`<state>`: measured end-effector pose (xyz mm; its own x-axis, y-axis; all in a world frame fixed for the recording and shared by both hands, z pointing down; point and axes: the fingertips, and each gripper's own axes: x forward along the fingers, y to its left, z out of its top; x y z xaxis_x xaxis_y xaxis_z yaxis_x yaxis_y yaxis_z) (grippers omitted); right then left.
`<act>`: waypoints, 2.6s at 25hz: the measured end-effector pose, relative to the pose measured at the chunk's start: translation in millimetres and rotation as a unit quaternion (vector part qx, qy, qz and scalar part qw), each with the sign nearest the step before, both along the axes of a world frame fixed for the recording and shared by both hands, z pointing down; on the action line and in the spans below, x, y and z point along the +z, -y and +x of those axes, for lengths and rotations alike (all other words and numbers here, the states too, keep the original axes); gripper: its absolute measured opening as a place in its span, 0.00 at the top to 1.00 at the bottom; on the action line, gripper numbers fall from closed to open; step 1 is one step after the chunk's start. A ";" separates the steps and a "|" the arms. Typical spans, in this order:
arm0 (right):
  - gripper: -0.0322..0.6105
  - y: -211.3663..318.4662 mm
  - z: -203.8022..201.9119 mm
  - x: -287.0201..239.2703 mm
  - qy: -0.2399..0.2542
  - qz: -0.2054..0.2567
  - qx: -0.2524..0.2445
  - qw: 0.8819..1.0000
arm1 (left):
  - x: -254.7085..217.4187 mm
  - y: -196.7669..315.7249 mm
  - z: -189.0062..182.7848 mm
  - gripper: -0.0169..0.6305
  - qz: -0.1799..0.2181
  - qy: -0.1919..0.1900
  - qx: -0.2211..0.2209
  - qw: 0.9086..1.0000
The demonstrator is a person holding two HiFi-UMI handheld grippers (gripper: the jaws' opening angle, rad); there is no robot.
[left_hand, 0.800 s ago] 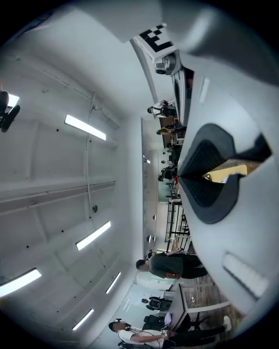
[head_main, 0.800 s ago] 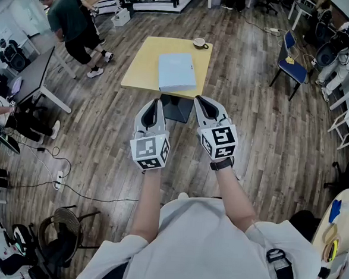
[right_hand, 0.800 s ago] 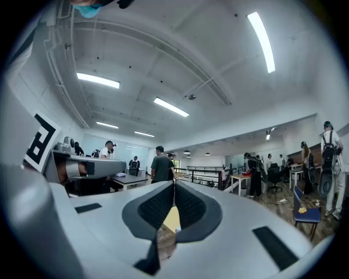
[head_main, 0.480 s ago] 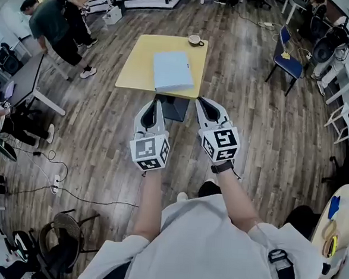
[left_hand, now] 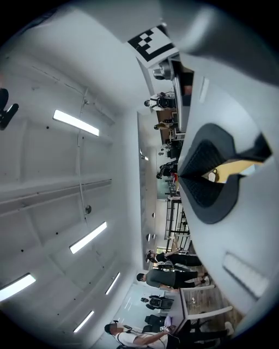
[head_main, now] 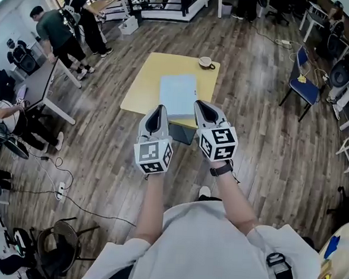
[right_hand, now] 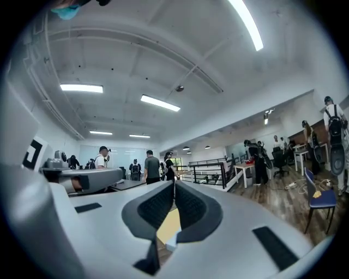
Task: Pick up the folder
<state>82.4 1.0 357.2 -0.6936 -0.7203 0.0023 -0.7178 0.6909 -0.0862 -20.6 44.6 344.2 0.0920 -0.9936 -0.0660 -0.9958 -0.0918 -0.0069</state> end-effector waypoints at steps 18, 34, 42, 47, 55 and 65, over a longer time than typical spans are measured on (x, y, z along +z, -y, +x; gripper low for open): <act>0.93 180.6 -53.8 65.0 -0.050 -0.055 -0.037 0.997 | 58.9 188.1 -36.6 0.96 -0.080 -0.026 0.025 0.996; 0.93 327.8 -118.0 163.6 -0.130 -0.157 0.024 0.979 | 155.1 357.4 -146.3 0.96 -0.183 -0.111 0.091 0.973; 0.93 344.3 -106.6 269.0 -0.161 -0.253 0.020 0.954 | 274.0 371.3 -169.3 0.94 -0.306 -0.125 0.074 0.941; 0.67 352.8 -87.9 317.2 -0.172 -0.321 0.022 0.931 | 321.6 370.2 -170.9 0.77 -0.378 -0.145 0.076 0.911; 0.52 354.7 -76.6 376.3 -0.088 -0.411 0.037 0.906 | 384.5 352.1 -166.0 0.48 -0.464 -0.211 0.092 0.856; 0.45 344.6 -90.6 420.7 -0.027 -0.486 0.018 0.874 | 431.2 349.0 -154.6 0.35 -0.514 -0.278 0.098 0.806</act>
